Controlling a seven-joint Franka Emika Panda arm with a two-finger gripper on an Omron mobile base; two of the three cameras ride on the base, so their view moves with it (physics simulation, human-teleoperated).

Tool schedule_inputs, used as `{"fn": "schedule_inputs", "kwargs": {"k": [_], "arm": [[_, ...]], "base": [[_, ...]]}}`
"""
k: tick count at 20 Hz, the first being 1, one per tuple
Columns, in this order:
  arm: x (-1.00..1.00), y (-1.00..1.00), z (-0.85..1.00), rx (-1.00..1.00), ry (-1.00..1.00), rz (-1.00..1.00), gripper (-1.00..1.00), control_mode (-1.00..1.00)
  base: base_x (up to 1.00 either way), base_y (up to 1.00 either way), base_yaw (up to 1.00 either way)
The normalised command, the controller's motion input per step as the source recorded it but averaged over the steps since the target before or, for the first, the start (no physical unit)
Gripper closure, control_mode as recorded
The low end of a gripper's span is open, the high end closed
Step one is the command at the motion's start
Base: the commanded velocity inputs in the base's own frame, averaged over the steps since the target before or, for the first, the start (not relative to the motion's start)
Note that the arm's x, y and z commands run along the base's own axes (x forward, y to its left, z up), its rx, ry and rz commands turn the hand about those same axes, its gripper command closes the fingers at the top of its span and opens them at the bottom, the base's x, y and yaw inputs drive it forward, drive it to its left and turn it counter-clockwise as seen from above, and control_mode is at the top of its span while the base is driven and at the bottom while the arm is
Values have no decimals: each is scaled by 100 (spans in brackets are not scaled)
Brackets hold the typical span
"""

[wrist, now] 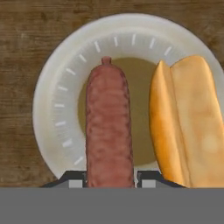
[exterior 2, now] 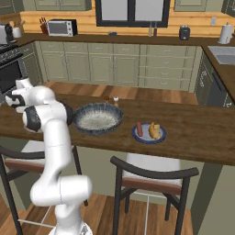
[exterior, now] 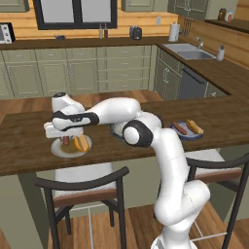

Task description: Place one bun and one sausage from the bowl on each plate.

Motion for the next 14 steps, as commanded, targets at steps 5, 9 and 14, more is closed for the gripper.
{"fn": "schedule_inputs", "kwargs": {"k": [5,9,14], "arm": [[29,0,-43,0,1,0,100,-100],[0,0,-47,0,0,0,100,-100],[0,1,-10,0,-1,0,100,-100]], "base": [[0,0,0],[0,0,0],[0,0,0]]}}
